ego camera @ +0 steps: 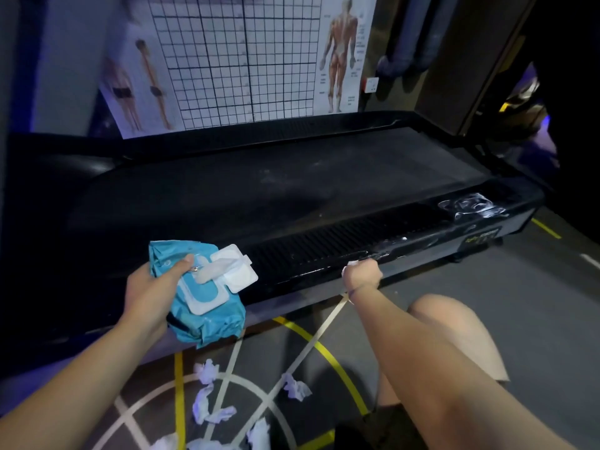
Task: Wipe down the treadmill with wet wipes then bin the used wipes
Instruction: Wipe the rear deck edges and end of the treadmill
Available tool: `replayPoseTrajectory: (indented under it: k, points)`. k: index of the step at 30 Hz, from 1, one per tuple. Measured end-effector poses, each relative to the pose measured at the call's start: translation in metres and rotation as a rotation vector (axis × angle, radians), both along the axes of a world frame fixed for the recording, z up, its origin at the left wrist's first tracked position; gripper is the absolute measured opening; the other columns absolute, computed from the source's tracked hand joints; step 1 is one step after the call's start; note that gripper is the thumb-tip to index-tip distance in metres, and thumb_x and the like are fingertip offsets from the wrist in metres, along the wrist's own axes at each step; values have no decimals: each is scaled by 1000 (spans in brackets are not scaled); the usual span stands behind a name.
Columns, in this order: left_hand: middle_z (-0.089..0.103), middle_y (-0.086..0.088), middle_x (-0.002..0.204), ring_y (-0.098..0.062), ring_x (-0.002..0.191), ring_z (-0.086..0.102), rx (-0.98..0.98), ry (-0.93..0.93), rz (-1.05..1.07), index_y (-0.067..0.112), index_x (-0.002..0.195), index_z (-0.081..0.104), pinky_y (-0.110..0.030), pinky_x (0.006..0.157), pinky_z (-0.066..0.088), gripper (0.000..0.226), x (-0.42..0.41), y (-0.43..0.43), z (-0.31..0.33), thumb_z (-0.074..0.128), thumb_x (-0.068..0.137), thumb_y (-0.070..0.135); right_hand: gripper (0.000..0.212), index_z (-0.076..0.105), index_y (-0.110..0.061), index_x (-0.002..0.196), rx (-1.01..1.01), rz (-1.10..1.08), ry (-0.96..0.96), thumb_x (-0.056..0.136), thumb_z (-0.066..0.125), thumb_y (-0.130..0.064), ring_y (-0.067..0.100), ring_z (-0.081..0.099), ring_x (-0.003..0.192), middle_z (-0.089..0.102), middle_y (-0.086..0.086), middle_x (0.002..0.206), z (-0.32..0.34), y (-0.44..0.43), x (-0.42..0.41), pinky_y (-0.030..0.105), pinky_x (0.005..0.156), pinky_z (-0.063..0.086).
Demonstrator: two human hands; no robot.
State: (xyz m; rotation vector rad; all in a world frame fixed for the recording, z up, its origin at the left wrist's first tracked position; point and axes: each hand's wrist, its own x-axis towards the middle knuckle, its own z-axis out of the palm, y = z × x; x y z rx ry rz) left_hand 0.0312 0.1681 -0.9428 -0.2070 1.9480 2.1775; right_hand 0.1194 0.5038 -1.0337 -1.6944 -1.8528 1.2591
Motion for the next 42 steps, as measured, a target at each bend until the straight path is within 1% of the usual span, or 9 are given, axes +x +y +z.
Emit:
replayPoseTrajectory:
  k: [6, 10, 21, 27, 30, 33, 37, 40, 42]
  points:
    - [81, 1, 90, -15, 81, 79, -12, 33, -41, 16, 106, 76, -27, 62, 61, 13, -4, 48, -8, 80, 93, 15, 16, 70, -11, 100, 65, 11, 50, 93, 57, -17, 28, 64, 97, 71, 10, 102, -2, 49, 14, 30, 82, 51]
    - [82, -4, 99, -22, 91, 79, -66, 71, -156, 12, 110, 76, -35, 79, 60, 18, -4, 86, -12, 80, 93, 15, 17, 69, -17, 97, 45, 28, 89, 88, 56, -15, 23, 65, 86, 71, 4, 97, -7, 74, 25, 26, 71, 46]
    - [81, -13, 104, -31, 95, 77, -35, 8, -157, 8, 107, 75, -45, 88, 61, 15, -4, 170, -32, 78, 93, 14, 11, 67, -24, 89, 313, 196, 46, 88, 60, -33, 21, 63, 86, 68, -4, 94, -3, 142, 43, 34, 75, 52]
    - [80, -14, 105, -30, 92, 78, 75, -47, -109, 8, 110, 74, -42, 77, 65, 17, -4, 216, -44, 76, 95, 16, 3, 69, -20, 89, 815, 755, 140, 87, 70, -22, 21, 58, 82, 57, -2, 87, -18, 129, 35, 32, 62, 50]
    - [78, -15, 115, -34, 100, 77, 178, -153, -139, 11, 122, 72, -46, 84, 62, 31, -4, 237, -51, 75, 95, 25, 6, 69, -18, 90, 852, 962, 58, 85, 70, -21, 20, 56, 88, 56, -2, 91, -24, 120, 29, 35, 61, 53]
    - [75, -17, 123, -36, 102, 75, 297, -295, -219, 14, 133, 70, -50, 85, 62, 49, -2, 250, -57, 73, 91, 41, 6, 68, -16, 82, 878, 940, 53, 80, 73, -19, 21, 58, 83, 56, -2, 88, -26, 126, 26, 26, 57, 46]
    - [77, -15, 106, -33, 87, 77, 382, -350, -269, 16, 120, 74, -45, 72, 64, 42, 2, 262, -62, 67, 92, 46, 18, 67, -20, 68, 959, 865, 40, 65, 84, -14, 21, 57, 68, 57, -4, 75, -24, 152, 34, 24, 52, 42]
    - [72, -19, 126, -40, 106, 72, 351, -321, -228, 14, 137, 67, -53, 86, 61, 72, 2, 266, -66, 85, 77, 48, 7, 74, -19, 72, 983, 723, -51, 71, 80, -18, 23, 54, 73, 60, -4, 74, -23, 183, 42, 31, 60, 49]
    - [68, -20, 137, -43, 117, 68, 324, -306, -181, 15, 143, 63, -58, 94, 58, 73, 4, 269, -69, 83, 81, 45, 2, 77, -19, 77, 963, 640, -127, 76, 77, -21, 25, 52, 77, 62, -3, 76, -22, 197, 45, 36, 67, 50]
